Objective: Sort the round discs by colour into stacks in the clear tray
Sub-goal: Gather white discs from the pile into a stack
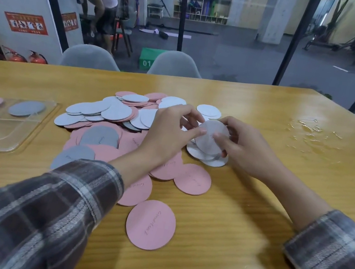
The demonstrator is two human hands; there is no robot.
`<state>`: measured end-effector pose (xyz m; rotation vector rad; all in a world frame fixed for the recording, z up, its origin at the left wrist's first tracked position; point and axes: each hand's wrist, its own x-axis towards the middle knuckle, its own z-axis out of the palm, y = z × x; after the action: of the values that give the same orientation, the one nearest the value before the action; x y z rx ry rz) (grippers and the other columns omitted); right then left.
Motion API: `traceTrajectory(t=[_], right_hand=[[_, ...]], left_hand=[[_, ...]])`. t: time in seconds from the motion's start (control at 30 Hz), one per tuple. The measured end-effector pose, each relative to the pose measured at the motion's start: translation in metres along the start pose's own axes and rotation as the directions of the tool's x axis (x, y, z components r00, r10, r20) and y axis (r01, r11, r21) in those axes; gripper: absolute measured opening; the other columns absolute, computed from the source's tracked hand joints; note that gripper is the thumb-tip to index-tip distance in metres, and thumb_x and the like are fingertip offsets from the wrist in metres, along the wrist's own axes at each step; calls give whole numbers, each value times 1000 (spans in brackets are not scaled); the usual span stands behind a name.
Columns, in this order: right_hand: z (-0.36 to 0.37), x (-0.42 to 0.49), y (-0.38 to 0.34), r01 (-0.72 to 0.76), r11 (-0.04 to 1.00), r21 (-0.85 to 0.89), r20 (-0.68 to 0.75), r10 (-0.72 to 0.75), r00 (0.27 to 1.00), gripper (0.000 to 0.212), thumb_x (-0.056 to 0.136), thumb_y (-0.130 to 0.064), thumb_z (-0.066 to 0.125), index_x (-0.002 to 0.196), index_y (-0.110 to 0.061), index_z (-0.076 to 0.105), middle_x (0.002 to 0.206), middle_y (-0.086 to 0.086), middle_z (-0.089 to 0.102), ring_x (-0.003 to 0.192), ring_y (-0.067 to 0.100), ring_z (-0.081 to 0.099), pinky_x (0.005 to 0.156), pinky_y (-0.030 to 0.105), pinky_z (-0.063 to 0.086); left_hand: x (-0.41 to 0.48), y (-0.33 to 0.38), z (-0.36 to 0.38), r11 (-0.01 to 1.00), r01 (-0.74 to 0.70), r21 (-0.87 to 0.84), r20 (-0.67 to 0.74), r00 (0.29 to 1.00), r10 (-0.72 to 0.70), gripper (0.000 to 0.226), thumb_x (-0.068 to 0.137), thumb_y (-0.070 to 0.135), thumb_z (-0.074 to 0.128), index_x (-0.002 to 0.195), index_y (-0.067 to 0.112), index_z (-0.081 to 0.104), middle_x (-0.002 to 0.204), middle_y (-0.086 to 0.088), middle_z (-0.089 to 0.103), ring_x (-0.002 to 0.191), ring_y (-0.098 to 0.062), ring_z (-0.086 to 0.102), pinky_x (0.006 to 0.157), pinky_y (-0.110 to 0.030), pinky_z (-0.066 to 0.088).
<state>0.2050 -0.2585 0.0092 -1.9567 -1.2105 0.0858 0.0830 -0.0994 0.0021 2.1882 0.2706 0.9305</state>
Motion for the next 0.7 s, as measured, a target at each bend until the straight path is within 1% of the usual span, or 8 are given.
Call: traceTrajectory(t=[0.07,0.1,0.17,0.23,0.3,0.43,0.53,0.7], right_hand=[[-2,2,3,-17,999,-43,-54,14,998,8,100,-20,60,107,-22,64,80,-14,65,71,11,64,64,26,45],[-4,3,5,-31,997,-67,-85,26,996,9,100,-20,59,107,-22,63,81,-14,65,73,12,64,64,25,43],[-8,5,9,-64,993,-94,-130,52,990,10,100,-21,58,110,-21,62,86,-13,65,77,15,63,65,25,42],[-11,5,11,-88,992,-91,-153,74,985,14,101,-21,58,113,-19,63,90,-9,65,79,19,62,68,28,42],[-12,5,13,-104,991,-81,-153,91,984,16,101,-21,57,115,-17,63,92,-7,65,80,20,61,66,27,41],[-13,4,13,-113,989,-92,-170,97,981,18,101,-21,57,117,-16,63,94,-5,65,81,20,61,63,22,41],[-13,5,13,-122,989,-78,-180,106,978,17,100,-21,57,115,-18,64,95,-4,67,81,20,62,62,21,41],[-11,4,12,-119,991,-54,-170,109,979,19,101,-21,56,118,-17,64,102,-4,68,76,11,57,64,24,40]], left_hand=[[1,-6,1,993,-58,107,19,998,56,17,85,21,84,98,16,75,92,5,69,84,-4,63,78,-9,44],[0,-10,0,983,-73,169,64,996,63,20,86,26,83,102,17,75,98,5,67,90,-6,62,82,-12,44],[-2,-16,-1,957,-72,282,183,983,20,30,86,39,82,108,19,75,108,3,65,101,-14,61,92,-29,47],[-4,-19,-1,940,-61,335,248,968,-26,38,85,48,81,112,21,76,113,3,64,111,-19,58,98,-44,46],[-4,-19,-1,943,-61,328,262,965,-29,41,86,51,79,114,22,76,117,4,63,117,-20,56,102,-49,45],[-9,-19,-6,923,-112,369,270,963,9,36,88,54,74,105,22,79,112,9,64,112,-14,57,99,-50,47],[-16,-18,-9,944,-108,311,259,966,25,27,89,51,73,93,24,75,106,11,65,108,-14,58,92,-47,52],[-19,-13,-12,939,-98,330,305,952,-8,22,91,46,73,99,27,65,99,8,66,102,-18,54,93,-45,48]])
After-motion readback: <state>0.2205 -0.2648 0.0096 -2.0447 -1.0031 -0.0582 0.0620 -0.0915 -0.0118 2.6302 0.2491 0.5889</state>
